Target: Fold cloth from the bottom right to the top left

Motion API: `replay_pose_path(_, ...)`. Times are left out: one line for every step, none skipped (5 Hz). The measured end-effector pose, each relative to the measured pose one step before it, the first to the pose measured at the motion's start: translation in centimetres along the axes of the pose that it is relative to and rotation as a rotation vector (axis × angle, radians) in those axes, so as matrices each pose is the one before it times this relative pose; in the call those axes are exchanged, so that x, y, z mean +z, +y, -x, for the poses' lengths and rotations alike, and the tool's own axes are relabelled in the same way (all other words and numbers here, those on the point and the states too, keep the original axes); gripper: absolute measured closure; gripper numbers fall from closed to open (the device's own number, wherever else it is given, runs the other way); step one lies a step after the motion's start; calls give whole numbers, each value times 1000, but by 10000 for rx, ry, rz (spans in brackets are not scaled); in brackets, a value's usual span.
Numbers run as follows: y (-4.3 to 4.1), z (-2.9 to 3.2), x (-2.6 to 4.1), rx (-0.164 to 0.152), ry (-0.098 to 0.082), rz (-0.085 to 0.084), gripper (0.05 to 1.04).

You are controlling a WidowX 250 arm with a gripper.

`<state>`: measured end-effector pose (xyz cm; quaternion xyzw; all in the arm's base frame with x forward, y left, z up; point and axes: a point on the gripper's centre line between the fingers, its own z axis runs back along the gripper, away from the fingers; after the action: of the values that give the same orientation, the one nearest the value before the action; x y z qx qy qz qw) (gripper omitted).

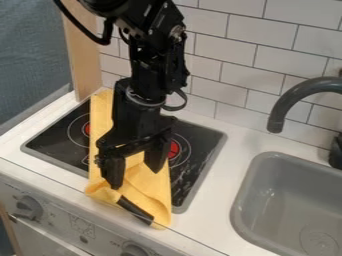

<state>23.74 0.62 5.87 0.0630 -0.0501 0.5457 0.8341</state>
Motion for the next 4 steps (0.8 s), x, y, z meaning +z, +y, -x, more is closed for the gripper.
replay_pose_path(475,-215,88,280,74,-183,83)
replay_pose_path(101,-402,2,175,-126,-9,84)
replay_pose_path(345,-574,-530,349,6,-199,84)
replay_pose_path(578,-272,-1622,239,126,-238,83)
